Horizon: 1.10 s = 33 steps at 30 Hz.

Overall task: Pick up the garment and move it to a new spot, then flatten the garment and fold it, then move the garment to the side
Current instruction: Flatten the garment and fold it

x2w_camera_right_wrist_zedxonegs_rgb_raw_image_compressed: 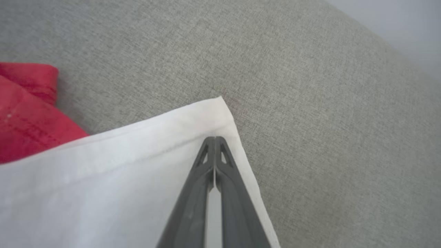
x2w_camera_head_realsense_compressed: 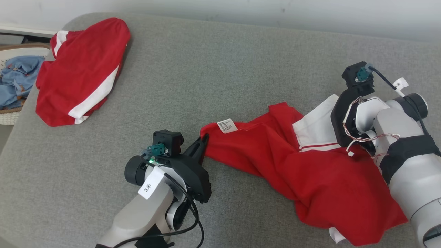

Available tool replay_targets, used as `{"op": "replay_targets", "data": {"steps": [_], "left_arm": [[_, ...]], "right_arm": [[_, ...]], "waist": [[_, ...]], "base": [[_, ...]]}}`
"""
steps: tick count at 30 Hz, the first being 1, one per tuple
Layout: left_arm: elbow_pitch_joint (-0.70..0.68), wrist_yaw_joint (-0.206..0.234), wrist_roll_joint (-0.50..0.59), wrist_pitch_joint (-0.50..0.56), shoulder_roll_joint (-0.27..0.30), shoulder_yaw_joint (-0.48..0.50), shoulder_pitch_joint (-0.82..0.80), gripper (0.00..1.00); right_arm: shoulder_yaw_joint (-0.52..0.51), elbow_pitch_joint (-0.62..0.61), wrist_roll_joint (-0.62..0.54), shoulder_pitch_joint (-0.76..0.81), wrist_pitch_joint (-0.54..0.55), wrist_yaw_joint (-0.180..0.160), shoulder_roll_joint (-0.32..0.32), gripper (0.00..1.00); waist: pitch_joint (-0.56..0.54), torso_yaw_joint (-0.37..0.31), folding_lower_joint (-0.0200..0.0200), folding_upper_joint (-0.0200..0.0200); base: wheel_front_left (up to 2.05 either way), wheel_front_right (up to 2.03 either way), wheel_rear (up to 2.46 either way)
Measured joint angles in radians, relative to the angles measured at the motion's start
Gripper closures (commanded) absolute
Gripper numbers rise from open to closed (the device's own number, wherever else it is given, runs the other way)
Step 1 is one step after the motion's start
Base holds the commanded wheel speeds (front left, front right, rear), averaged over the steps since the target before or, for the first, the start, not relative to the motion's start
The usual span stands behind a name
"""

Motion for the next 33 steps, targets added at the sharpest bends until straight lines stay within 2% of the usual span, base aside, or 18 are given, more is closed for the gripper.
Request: {"op": "replay_targets", "data": {"steps": [13,17,18,19,28,33], "left_arm": [[0.054,0.0,-0.039,-0.024,-0.002,0.041,-0.008,1.0],[0.065,0.0,-0.04,-0.026,-0.001,0.042,-0.008,1.0],[0.064,-0.001,-0.04,-0.026,-0.001,0.04,-0.008,1.0],[0.064,-0.001,-0.04,-0.026,-0.001,0.04,-0.008,1.0],[-0.041,0.002,-0.068,-0.026,-0.001,-0.037,-0.01,1.0],[-0.088,0.025,-0.107,-0.024,0.001,-0.078,-0.016,1.0]], "right_arm": [[0.017,0.008,0.001,-0.07,-0.138,0.001,-0.016,1.0],[0.012,0.039,0.029,-0.066,-0.142,0.001,-0.009,1.0],[0.014,0.05,0.03,-0.061,-0.137,0.001,-0.009,0.56],[0.014,0.05,0.03,-0.061,-0.137,0.001,-0.009,0.0],[-0.004,0.089,0.077,-0.061,-0.128,0.001,-0.028,0.0],[0.015,0.11,0.087,-0.062,-0.102,0.001,-0.027,0.0]], "waist": [[0.003,-0.021,0.0,0.0],[-0.009,-0.028,0.0,0.0],[-0.01,-0.028,0.0,0.0],[-0.01,-0.028,0.0,0.0],[0.0,0.003,0.0,0.0],[0.01,0.037,0.0,0.0]], "base": [[0.0,0.0,0.0],[0.0,0.0,0.0],[0.0,0.0,0.0],[0.0,0.0,0.0],[0.0,0.0,0.0],[0.0,0.0,0.0]]}}
